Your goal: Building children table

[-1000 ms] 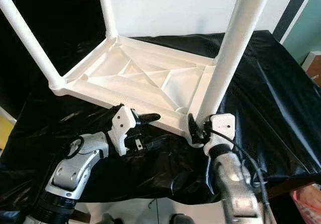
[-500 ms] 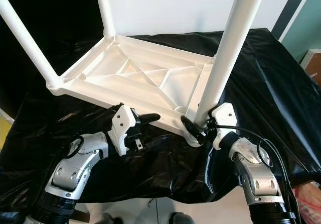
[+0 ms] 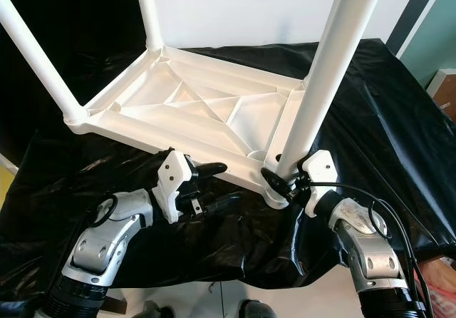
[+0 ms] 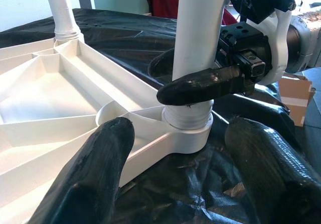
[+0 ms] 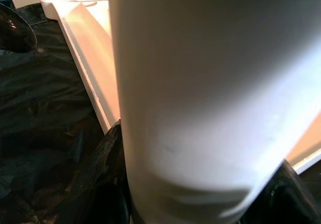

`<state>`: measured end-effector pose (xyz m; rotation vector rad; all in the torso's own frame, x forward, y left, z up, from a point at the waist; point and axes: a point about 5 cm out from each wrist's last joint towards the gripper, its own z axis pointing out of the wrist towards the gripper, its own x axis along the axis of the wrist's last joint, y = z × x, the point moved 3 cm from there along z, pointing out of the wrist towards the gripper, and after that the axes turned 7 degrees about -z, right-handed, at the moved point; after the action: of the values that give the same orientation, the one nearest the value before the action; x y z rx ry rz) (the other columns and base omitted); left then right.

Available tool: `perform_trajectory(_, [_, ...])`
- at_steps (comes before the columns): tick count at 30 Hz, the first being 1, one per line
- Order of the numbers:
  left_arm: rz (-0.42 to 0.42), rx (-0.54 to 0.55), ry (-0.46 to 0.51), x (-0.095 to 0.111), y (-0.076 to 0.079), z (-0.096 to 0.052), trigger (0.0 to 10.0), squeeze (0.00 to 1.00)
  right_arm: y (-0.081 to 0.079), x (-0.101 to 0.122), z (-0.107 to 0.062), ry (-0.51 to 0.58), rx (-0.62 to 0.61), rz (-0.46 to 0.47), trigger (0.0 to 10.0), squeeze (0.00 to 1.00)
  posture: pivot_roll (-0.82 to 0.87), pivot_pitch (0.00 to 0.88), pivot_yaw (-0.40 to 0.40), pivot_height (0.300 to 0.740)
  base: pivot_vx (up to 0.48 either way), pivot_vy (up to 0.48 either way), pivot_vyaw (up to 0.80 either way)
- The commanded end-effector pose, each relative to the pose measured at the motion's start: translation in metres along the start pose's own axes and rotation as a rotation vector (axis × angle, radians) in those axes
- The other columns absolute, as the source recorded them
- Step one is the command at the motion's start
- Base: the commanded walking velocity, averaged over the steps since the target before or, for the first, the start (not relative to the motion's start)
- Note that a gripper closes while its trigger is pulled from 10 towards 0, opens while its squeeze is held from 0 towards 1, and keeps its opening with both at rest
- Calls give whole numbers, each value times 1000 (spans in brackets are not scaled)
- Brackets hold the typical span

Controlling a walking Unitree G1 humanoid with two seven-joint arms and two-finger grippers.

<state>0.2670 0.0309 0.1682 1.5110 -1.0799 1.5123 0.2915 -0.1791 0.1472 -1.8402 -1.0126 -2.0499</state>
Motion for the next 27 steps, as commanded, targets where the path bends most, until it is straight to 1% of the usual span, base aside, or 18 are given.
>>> perform_trajectory(1, [1,86,4,0,-5,0,10000,0,-6,-11,-2,-57,10,13,10000,0,-105,146,13,740,0,0,0])
perform_trajectory(3, [2,88,4,0,-6,0,10000,0,-7,-11,-2,-58,-5,18,10000,0,-105,146,13,740,0,0,0])
perform_trajectory(5, [5,89,4,0,-6,0,10000,0,-7,-13,-2,-72,-55,16,10000,0,-105,146,13,740,0,0,0])
perform_trajectory(6, [13,92,5,0,-6,0,10000,0,-5,-16,-2,-102,-162,45,10000,0,-104,145,14,740,0,0,0])
perform_trajectory(8, [13,92,5,0,-6,0,10000,0,-5,-16,-2,-102,-162,45,10000,0,-104,145,14,740,0,0,0])
perform_trajectory(9, [14,94,6,0,-6,-1,10000,0,-5,-15,0,-112,-269,92,10000,0,-105,143,17,740,0,0,0])
perform_trajectory(14, [12,91,5,0,-5,-1,10000,0,-10,-13,3,-113,-341,115,10000,0,-108,141,18,740,0,0,0])
perform_trajectory(15, [12,85,4,0,-4,0,10000,0,-13,-13,5,-122,-406,154,10000,0,-108,140,18,740,0,0,0])
perform_trajectory(16, [12,85,4,0,-4,0,10000,0,-13,-13,5,-122,-406,154,10000,0,-108,140,18,740,0,0,0])
perform_trajectory(18, [13,79,5,0,-4,1,10000,0,-16,-15,8,-152,-528,185,10000,0,-107,135,13,740,0,0,0])
perform_trajectory(19, [13,79,5,0,-4,1,10000,0,-16,-15,8,-152,-528,185,10000,0,-107,135,13,740,0,0,0])
perform_trajectory(21, [14,78,8,1,-4,1,10000,0,-14,-20,6,-202,-690,215,10000,0,-104,134,9,740,0,0,0])
perform_trajectory(22, [14,78,8,1,-4,1,10000,0,-14,-20,6,-202,-690,215,10000,0,-104,134,9,740,0,0,0])
perform_trajectory(23, [15,78,9,1,-4,2,10000,0,-15,-22,5,-219,-749,240,10000,0,-103,134,7,740,0,0,0])
perform_trajectory(24, [15,78,9,1,-4,2,10000,0,-15,-22,5,-219,-749,240,10000,0,-103,134,7,740,0,0,0])
perform_trajectory(25, [14,78,11,1,-3,2,10000,0,-20,-22,7,-235,-787,279,10000,0,-100,132,4,740,0,0,0])
perform_trajectory(26, [12,79,14,1,-2,2,10000,0,-27,-20,11,-233,-780,300,10000,0,-100,133,4,740,0,0,0])
perform_trajectory(27, [12,79,14,1,-2,2,10000,0,-27,-20,11,-233,-780,300,10000,0,-100,133,4,740,0,0,0])
